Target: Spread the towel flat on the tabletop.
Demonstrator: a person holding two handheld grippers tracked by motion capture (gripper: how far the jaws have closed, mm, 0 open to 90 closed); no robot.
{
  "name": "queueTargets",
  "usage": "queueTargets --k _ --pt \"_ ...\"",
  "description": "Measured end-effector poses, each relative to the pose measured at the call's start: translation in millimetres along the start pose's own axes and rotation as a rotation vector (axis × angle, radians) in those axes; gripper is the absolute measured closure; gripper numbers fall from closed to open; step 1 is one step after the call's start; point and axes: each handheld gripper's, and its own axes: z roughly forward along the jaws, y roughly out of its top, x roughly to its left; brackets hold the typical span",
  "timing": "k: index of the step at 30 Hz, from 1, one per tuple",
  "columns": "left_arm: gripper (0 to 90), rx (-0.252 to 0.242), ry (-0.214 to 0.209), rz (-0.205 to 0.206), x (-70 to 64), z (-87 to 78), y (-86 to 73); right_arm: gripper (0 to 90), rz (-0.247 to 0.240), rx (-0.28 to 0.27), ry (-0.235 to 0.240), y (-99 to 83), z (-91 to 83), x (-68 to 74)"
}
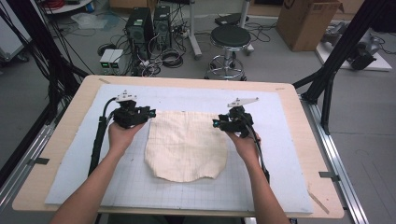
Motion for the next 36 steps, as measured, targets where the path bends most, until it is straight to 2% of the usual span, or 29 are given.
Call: queueTargets --k 2,3,5,6,10,14,16,18,22,28,31,34,36 --pt "64.1 0.0 -0.013 0.006 -2.1 -10.1 -10.0 58.7 -0.01 -0.001 0.019 -4.9 -7.8 7.2" --pt "63.6 0.0 -0.022 0.015 -3.9 -15.2 -14.9 58.3 -0.002 0.009 0.053 -6.7 -12.1 11.2" --pt "63.1 0.002 -0.047 0.028 -8.3 -26.0 -24.4 59.0 -0.041 -0.034 0.048 -13.8 -20.9 22.2" --pt "62.4 -0.006 -0.06 0.032 -10.3 -30.5 -28.4 58.8 -0.059 -0.035 0.049 -17.1 -24.7 27.0" --pt "62.3 -0.023 -0.1 0.046 -23.0 -52.1 -49.6 58.6 -0.071 -0.042 0.091 -32.9 -38.9 41.6" --pt "62.7 -0.007 -0.13 0.052 -33.0 -63.7 -68.1 59.4 -0.087 -0.048 0.148 -52.3 -45.3 54.4" --pt "63.3 -0.003 -0.142 0.053 -37.3 -66.5 -75.7 60.0 -0.094 -0.054 0.16 -62.4 -48.1 61.0" --pt "63.9 0.028 -0.157 0.066 -42.5 -68.1 -82.0 60.5 -0.095 -0.038 0.173 -71.0 -50.0 64.9" --pt "67.3 0.08 -0.183 0.116 -49.7 -70.0 -90.6 60.5 -0.083 -0.022 0.208 -87.0 -53.1 70.8" --pt "65.8 0.109 -0.242 0.124 -56.0 -61.2 -95.2 60.4 -0.07 0.01 0.232 -95.5 -47.6 75.9" --pt "66.6 0.125 -0.232 0.143 -60.3 -53.6 -95.2 61.3 -0.094 0.054 0.214 -95.0 -37.3 79.4" --pt "68.5 0.166 -0.229 0.157 -62.9 -42.8 -93.7 63.1 -0.084 0.081 0.204 -92.8 -29.5 81.3" --pt "68.7 0.195 -0.217 0.18 -67.0 -35.4 -92.7 63.8 -0.106 0.107 0.185 -91.3 -23.3 81.9"
